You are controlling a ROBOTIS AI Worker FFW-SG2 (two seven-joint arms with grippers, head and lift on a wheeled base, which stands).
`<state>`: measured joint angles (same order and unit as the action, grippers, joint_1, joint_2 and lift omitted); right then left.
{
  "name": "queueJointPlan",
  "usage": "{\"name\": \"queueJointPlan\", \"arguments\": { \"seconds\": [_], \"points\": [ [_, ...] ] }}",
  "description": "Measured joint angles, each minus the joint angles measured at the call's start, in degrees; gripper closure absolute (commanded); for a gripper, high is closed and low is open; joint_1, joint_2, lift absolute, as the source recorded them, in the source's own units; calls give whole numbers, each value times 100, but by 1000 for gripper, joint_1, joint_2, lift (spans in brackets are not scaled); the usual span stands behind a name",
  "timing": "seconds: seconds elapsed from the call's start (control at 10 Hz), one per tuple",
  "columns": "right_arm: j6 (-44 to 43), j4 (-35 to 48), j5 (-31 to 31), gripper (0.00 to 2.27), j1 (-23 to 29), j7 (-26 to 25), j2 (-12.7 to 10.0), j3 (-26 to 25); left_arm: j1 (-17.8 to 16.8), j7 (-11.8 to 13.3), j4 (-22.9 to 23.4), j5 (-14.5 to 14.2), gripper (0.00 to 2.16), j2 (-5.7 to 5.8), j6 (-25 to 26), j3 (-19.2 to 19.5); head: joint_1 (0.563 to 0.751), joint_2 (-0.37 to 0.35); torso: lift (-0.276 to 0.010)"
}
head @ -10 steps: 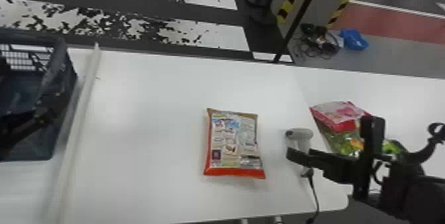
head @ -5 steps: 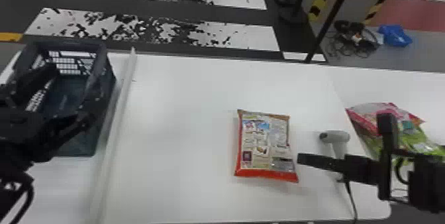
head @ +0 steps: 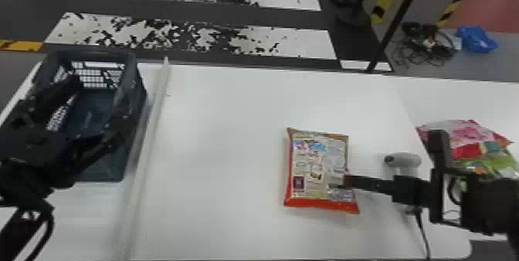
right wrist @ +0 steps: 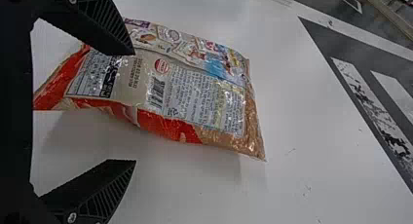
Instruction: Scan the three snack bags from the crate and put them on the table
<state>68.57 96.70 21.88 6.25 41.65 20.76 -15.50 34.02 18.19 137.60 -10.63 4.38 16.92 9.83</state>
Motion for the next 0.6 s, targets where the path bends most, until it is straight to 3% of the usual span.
{"name": "queueJointPlan", "arguments": {
  "seconds": [0.1, 0.2, 0.3, 0.4, 0.5, 0.6],
  "points": [
    [-46, -93, -79, 265, -53, 76, 0, 93, 0, -2, 7, 0, 56, -5, 7, 7, 695, -88, -94],
    [-63, -180, -119, 704, -89, 185, 0, 171, -4, -2, 7, 3, 56, -9, 12, 10, 695, -84, -94],
    [-78, -256, -158, 1679, -112, 282, -1, 259, -18, -1, 4, 8, 56, -14, 21, 10, 695, -75, -94],
    [-81, -302, -219, 2047, -146, 354, -1, 338, -30, 0, -8, 9, 56, -16, 27, 7, 695, -65, -94],
    [-36, -325, -256, 2202, -187, 376, -2, 384, -34, 0, -21, 9, 56, -14, 27, 7, 695, -61, -94],
    [-1, -310, -229, 2206, -193, 380, -7, 382, -36, 0, -41, 8, 56, -9, 27, 12, 695, -59, -94]
  ]
}}
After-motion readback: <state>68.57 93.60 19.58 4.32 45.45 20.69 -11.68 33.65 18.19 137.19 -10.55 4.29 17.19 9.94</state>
